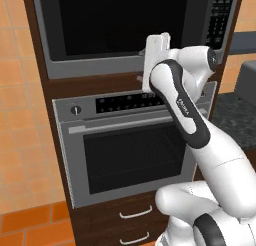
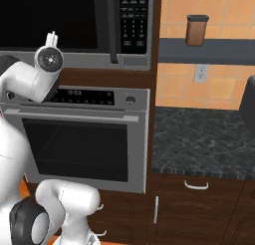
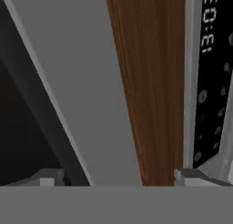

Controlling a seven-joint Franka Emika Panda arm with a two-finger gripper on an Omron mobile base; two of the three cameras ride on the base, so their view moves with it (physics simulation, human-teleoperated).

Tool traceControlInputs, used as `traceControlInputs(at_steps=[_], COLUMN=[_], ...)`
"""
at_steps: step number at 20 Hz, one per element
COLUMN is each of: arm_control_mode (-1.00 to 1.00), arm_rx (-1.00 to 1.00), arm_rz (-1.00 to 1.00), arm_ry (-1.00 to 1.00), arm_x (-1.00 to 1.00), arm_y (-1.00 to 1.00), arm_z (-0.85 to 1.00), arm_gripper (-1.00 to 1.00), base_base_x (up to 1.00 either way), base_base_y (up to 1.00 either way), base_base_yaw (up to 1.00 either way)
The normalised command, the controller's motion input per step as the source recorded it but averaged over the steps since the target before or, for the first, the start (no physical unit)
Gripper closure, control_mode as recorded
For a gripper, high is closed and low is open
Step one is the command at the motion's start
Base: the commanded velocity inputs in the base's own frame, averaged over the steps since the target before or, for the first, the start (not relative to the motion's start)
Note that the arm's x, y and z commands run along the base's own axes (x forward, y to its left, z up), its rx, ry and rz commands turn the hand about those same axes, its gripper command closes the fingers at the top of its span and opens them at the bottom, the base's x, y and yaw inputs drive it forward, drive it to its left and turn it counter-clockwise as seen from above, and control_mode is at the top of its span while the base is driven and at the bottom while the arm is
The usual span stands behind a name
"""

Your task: Pick the tomato from the sink and place it in the bowl. Then pick the bowl and place it in the microwave. Then close the microwave door and press the start button.

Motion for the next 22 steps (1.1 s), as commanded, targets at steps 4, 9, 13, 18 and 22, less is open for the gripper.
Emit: traceControlInputs(at_steps=[4, 9, 13, 18, 22], arm_control_mode=[-1.0, -1.0, -1.0, -1.0, -1.0], arm_rx=[0.03, 0.0, 0.0, 0.0, 0.01], arm_rz=[0.0, 0.0, -0.02, -0.01, 0.0], arm_ry=[-0.02, -0.15, -0.08, -0.02, -0.02], arm_x=[-0.77, -0.33, -0.06, 0.0, 0.04], arm_y=[-1.0, -1.0, -1.0, -0.94, -0.74], arm_z=[0.0, 0.16, 0.2, 0.04, 0.16], arm_gripper=[-1.0, -1.0, -1.0, -1.0, -1.0], base_base_x=[0.0, 0.0, 0.0, 0.0, 0.0], base_base_y=[0.0, 0.0, 0.0, 0.0, 0.0], base_base_yaw=[0.0, 0.0, 0.0, 0.0, 0.0])
